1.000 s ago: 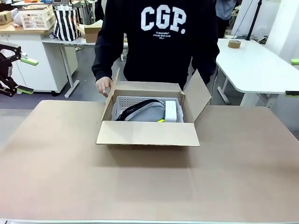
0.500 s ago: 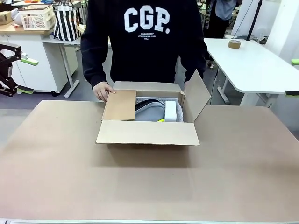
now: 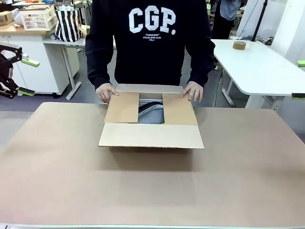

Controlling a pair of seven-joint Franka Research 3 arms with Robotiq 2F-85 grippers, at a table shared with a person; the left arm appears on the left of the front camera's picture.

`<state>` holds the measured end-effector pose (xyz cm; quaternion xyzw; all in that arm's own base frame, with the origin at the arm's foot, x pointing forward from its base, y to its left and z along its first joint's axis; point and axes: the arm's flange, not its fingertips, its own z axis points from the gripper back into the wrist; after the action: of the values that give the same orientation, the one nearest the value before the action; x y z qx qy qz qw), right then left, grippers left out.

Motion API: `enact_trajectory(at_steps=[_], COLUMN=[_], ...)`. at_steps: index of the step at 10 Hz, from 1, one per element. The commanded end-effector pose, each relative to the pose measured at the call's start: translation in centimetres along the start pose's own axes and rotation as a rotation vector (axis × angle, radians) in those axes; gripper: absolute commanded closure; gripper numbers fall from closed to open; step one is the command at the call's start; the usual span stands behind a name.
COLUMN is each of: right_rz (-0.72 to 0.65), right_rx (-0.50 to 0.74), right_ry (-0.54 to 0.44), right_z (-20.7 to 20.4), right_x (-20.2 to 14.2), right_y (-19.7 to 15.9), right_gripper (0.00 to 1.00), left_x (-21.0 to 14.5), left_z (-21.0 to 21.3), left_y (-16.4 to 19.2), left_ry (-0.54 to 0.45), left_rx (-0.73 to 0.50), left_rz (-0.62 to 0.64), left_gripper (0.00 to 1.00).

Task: Pack the gift set into the box.
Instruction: Press and hold the closed box until the human finishes sealing it.

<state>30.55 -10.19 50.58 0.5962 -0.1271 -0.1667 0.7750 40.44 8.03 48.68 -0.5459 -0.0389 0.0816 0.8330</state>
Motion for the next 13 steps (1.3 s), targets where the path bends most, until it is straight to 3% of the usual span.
enact_trajectory(at_steps=[1,13], right_rz=[0.025,0.025], right_rx=[0.023,0.023], right_ry=[-0.005,-0.005], right_z=[-0.27,-0.27], right_x=[0.16,0.16], right_y=[0.04,0.04], right_gripper=[0.0,0.0], left_x=[-0.37,-0.37], left_z=[-0.07,-0.07], left_y=[-0.06,-0.06], left_ry=[-0.003,-0.003], left_rx=[-0.02,-0.02], left_rz=[0.005,0.005], left_gripper=[0.0,0.0])
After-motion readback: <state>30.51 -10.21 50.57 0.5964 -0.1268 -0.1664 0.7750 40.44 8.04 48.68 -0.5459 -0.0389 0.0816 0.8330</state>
